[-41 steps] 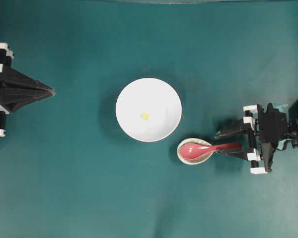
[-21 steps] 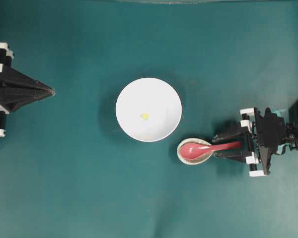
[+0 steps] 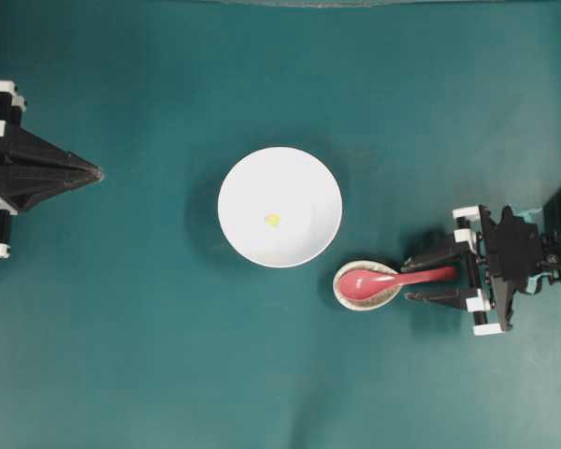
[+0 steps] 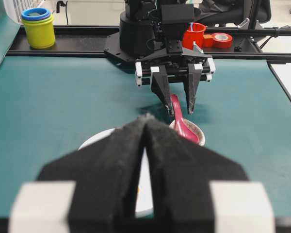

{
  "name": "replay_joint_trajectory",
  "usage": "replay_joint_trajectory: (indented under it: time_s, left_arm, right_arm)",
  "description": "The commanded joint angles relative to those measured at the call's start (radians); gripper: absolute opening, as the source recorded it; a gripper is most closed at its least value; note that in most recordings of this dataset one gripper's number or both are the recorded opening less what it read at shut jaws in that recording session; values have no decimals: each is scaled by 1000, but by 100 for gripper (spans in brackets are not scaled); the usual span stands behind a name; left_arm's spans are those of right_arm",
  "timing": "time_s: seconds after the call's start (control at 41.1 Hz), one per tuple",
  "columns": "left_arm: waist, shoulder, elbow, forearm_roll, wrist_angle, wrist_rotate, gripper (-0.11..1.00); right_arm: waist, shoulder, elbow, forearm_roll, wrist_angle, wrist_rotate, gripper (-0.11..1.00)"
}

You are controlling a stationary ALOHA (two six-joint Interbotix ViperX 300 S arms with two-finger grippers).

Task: Scoop the yellow hexagonal prism block from the bowl with a spoon using the right arm.
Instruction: 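Close the right gripper on the spoon handle near the rest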

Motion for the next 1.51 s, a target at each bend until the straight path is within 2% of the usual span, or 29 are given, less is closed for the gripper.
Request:
replay_joint_trajectory:
  time_s: [0.0, 1.485]
  left_arm:
    - [-2, 6, -26, 3, -9, -2, 4]
    - [-2, 6, -28, 3, -9, -2, 4]
  right_arm:
    - [3, -6, 3, -2, -18, 0, 51]
    - [3, 40, -9, 6, -48, 0, 49]
